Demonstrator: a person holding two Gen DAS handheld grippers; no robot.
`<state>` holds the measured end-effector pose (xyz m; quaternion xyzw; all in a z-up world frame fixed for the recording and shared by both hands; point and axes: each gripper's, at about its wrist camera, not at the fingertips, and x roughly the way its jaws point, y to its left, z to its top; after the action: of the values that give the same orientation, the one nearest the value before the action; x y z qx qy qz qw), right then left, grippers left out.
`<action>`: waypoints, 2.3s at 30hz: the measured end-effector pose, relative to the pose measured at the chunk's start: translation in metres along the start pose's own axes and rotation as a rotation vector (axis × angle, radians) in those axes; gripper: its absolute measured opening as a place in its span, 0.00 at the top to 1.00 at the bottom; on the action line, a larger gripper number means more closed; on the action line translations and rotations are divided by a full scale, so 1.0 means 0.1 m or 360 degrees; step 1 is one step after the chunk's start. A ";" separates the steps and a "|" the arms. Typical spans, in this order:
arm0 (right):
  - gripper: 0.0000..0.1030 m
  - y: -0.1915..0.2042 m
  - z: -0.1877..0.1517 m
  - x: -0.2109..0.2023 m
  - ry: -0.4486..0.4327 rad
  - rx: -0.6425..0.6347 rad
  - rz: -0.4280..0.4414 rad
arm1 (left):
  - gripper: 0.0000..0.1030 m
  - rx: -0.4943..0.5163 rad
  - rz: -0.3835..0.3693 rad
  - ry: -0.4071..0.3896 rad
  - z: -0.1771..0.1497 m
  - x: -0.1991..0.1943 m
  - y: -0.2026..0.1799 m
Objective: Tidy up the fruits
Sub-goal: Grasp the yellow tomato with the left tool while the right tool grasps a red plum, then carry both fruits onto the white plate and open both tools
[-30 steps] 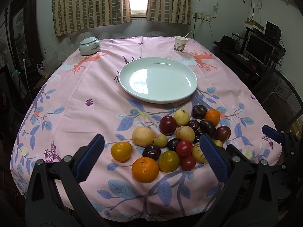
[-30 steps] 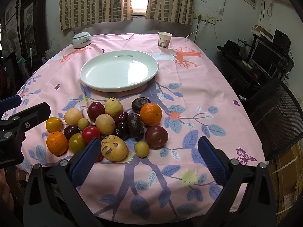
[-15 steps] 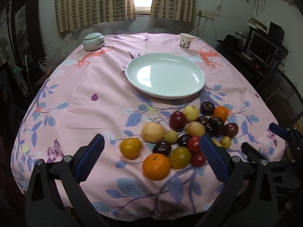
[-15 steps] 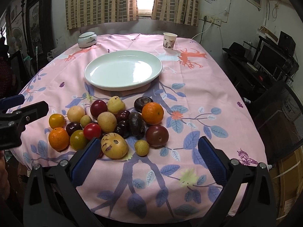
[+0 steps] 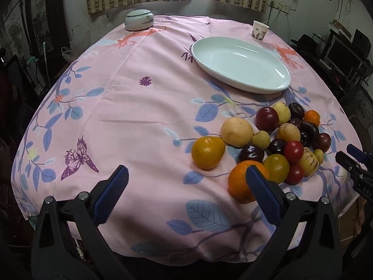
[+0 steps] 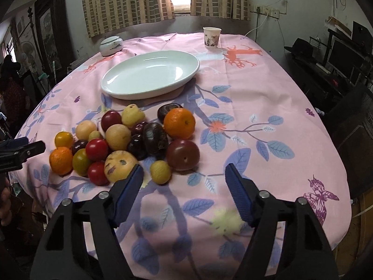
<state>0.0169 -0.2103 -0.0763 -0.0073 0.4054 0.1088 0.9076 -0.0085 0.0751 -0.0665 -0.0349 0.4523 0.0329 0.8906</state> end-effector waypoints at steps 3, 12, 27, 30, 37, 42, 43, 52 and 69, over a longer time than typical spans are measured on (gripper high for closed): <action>0.46 -0.10 0.12 0.23 0.0077 0.0031 0.0050 | 0.02 -0.0029 0.0003 0.0029 0.01 0.07 0.05; 0.62 -0.16 0.18 0.45 0.0170 0.0160 0.0251 | 0.02 -0.0044 0.0029 0.0088 0.02 0.22 0.12; 0.62 0.04 0.03 0.00 0.0055 0.0101 0.0217 | 0.50 -0.0113 -0.0225 0.0157 0.20 0.65 0.06; 0.62 0.07 0.05 -0.04 0.0042 0.0108 0.0230 | 0.62 -0.0083 -0.0273 0.0174 0.16 0.60 0.00; 0.62 0.17 0.11 -0.08 0.0016 0.0066 0.0250 | 0.63 -0.0066 -0.0335 0.0102 0.15 0.31 -0.03; 0.62 0.24 0.33 0.01 0.0003 0.0010 0.0292 | 0.63 0.0006 -0.0331 0.0032 0.37 0.15 -0.15; 0.62 0.26 0.42 0.04 0.0005 -0.0026 0.0303 | 0.63 0.0017 -0.0329 0.0018 0.45 0.13 -0.17; 0.62 0.40 1.55 0.65 0.0017 -0.0177 0.0351 | 0.62 0.0088 -0.0324 0.0003 1.81 0.56 -0.51; 0.62 0.37 2.56 2.37 0.0350 -0.0194 0.0391 | 0.62 -0.0002 -0.0259 0.0316 2.85 2.22 -0.82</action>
<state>0.3507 -0.1033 -0.0766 -0.0244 0.4928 0.2417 0.8355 0.3585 0.0258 -0.0757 -0.0752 0.5339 -0.0427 0.8411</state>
